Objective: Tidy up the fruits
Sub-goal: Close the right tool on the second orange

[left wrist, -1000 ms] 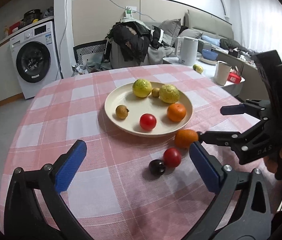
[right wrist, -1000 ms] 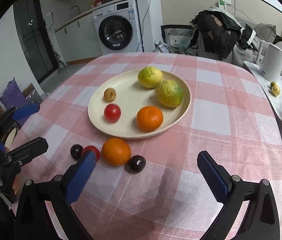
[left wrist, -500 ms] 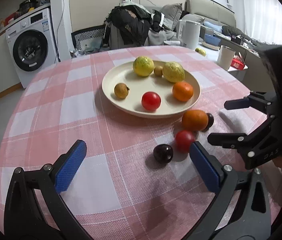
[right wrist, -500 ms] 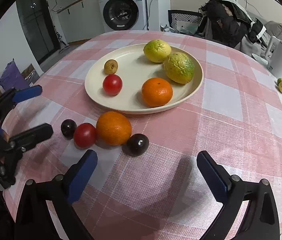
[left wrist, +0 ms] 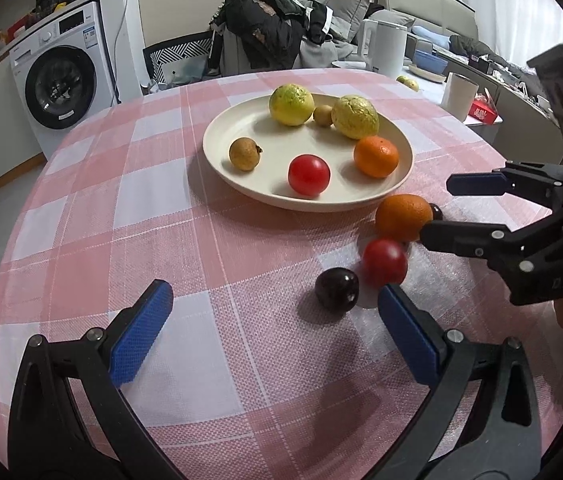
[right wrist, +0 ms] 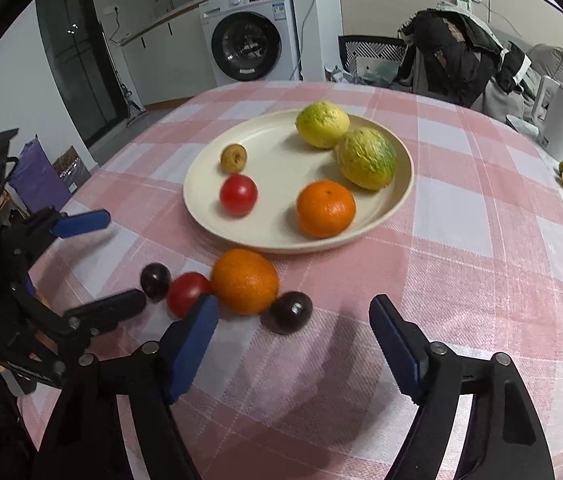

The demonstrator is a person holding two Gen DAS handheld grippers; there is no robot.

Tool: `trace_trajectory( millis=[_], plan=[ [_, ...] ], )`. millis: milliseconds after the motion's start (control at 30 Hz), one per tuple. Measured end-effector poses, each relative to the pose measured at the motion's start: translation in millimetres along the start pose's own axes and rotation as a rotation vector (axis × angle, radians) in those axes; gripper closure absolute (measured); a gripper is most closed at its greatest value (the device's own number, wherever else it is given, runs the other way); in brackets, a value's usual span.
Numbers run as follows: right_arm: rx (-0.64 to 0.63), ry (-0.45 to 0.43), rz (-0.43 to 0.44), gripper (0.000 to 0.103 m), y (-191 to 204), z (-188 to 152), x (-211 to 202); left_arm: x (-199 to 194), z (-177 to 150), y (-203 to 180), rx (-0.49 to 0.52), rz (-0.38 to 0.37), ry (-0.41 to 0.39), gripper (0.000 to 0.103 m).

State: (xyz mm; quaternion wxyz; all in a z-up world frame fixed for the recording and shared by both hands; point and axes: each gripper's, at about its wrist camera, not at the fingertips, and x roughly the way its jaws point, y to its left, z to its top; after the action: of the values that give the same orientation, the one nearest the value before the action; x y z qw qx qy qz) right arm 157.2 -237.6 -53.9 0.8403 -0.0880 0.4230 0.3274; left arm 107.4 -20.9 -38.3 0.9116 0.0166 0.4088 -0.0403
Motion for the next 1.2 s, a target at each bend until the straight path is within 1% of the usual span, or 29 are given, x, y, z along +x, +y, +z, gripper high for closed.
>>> trace_trajectory(
  millis=[33, 100, 167, 333, 400, 500, 767, 800, 867, 933, 967, 1067, 1200],
  plan=[
    [-0.002, -0.006, 0.004, 0.023, 1, 1, 0, 1, 0, 0, 0.000, 0.002, 0.004, 0.001],
    [-0.005, -0.020, 0.005, 0.028, 6, 2, 0, 2, 0, 0, -0.002, 0.000, 0.011, 0.001],
    [-0.008, -0.026, 0.000, 0.030, 10, 3, 3, 4, 0, 1, -0.002, -0.003, 0.016, 0.001],
    [-0.015, -0.029, -0.013, 0.039, 13, 4, 9, 7, 1, 0, 0.005, -0.002, 0.028, 0.001],
    [-0.010, -0.041, -0.006, 0.046, 12, 5, 8, 8, 0, -1, 0.004, 0.001, 0.034, 0.001],
    [-0.006, -0.055, 0.002, 0.050, 12, 6, 8, 9, 0, 0, 0.003, 0.001, 0.035, 0.001],
    [-0.003, -0.054, 0.017, 0.054, 12, 6, 9, 10, 0, 0, 0.004, 0.001, 0.037, 0.001],
    [-0.003, -0.054, 0.023, 0.056, 12, 6, 9, 10, 0, 0, 0.004, 0.002, 0.037, 0.001],
    [-0.010, -0.055, 0.022, 0.057, 14, 6, 9, 10, 0, 0, 0.004, 0.002, 0.037, 0.001],
    [-0.014, -0.059, 0.029, 0.062, 15, 5, 8, 10, 0, 0, 0.004, 0.001, 0.037, 0.001],
    [-0.017, -0.059, 0.036, 0.066, 15, 5, 8, 10, 0, 0, 0.004, 0.002, 0.037, 0.001],
    [-0.029, -0.061, 0.031, 0.067, 18, 4, 7, 10, 0, 0, 0.003, 0.001, 0.037, 0.001],
    [-0.016, -0.056, 0.051, 0.068, 14, 5, 5, 10, 0, 1, 0.000, 0.000, 0.034, 0.001]
  ],
)
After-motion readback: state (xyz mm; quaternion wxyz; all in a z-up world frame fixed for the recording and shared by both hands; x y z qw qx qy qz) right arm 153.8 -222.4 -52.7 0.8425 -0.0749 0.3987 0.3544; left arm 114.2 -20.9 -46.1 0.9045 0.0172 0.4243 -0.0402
